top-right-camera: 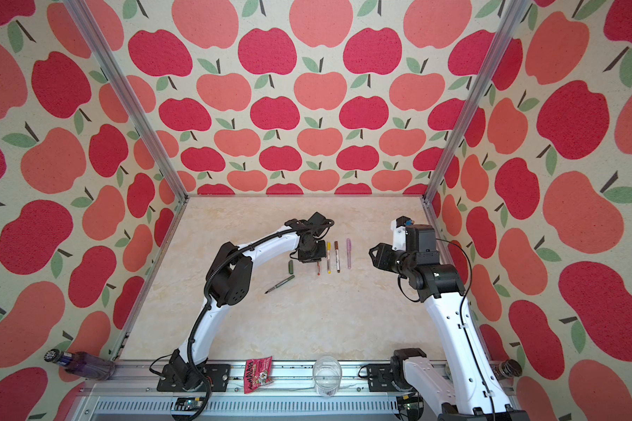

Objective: Insert the pens into the pen caps
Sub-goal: 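Lower the capped red pen with the left gripper beside the markers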

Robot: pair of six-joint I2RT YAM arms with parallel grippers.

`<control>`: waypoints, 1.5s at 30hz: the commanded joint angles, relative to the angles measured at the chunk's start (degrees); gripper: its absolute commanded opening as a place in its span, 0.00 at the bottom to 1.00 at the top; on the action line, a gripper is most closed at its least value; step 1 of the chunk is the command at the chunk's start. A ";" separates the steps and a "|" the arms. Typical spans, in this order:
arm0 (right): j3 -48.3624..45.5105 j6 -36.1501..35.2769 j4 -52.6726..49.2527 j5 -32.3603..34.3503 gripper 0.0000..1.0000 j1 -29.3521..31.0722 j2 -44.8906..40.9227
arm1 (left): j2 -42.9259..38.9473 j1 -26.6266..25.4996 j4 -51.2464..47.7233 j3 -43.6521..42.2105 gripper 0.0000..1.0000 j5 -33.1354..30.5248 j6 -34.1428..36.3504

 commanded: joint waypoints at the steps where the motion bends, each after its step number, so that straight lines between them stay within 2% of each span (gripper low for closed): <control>1: -1.10 -1.34 -0.86 -1.37 0.43 -0.32 -0.82 | 2.64 0.13 -4.64 4.50 0.08 -2.27 1.09; 11: -1.62 -1.49 -0.68 -2.69 0.43 -0.30 -1.08 | 7.14 0.62 -9.52 11.06 0.09 -3.40 1.78; 45: -2.87 -1.49 1.12 -3.05 0.45 -0.42 -2.22 | 10.56 1.31 -12.18 14.73 0.18 -2.04 2.97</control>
